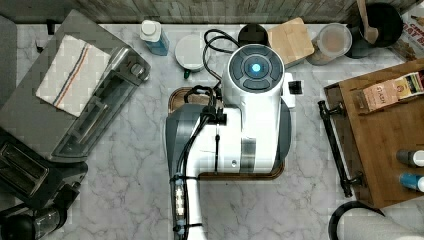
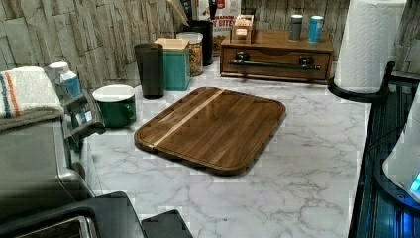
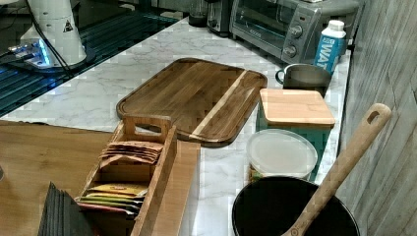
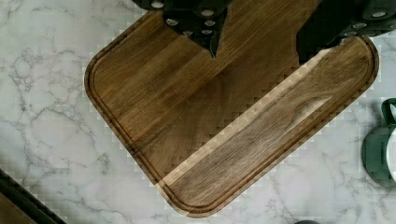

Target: Open the drawer.

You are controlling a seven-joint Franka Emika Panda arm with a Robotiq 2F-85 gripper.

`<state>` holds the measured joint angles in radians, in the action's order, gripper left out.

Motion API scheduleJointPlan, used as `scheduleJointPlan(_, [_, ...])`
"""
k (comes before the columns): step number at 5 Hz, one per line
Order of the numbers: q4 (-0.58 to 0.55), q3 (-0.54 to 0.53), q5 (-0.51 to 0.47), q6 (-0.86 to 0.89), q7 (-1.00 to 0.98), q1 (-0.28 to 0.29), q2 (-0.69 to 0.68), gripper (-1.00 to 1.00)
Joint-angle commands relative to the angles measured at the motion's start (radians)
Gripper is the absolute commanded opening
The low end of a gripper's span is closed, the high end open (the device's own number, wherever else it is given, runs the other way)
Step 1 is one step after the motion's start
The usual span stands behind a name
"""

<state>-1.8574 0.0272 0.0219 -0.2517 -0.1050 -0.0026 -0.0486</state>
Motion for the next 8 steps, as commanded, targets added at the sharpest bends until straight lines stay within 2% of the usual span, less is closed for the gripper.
scheduleJointPlan(1, [-0.005, -0.001, 0.000, 0.000, 0.000, -0.001, 0.000, 1.00])
scheduleJointPlan(2, [-0.005, -0.001, 0.000, 0.000, 0.000, -0.001, 0.000, 1.00])
scheduleJointPlan(3, [-0.096, 0.017, -0.046, -0.034, -0.235, -0.028, 0.061, 1.00])
scheduleJointPlan(4, [-0.175, 0.037, -0.050, -0.074, -0.457, -0.045, 0.099, 1.00])
scheduleJointPlan(5, [-0.217, 0.079, -0.067, -0.075, -0.684, -0.073, 0.101, 1.00])
scheduleJointPlan(6, [-0.317, 0.104, -0.030, -0.167, -0.913, -0.111, 0.145, 1.00])
scheduleJointPlan(7, [-0.330, 0.161, -0.015, -0.191, -1.071, -0.122, 0.130, 1.00])
scheduleJointPlan(8, [-0.376, 0.186, -0.006, -0.278, -1.206, -0.158, 0.128, 1.00])
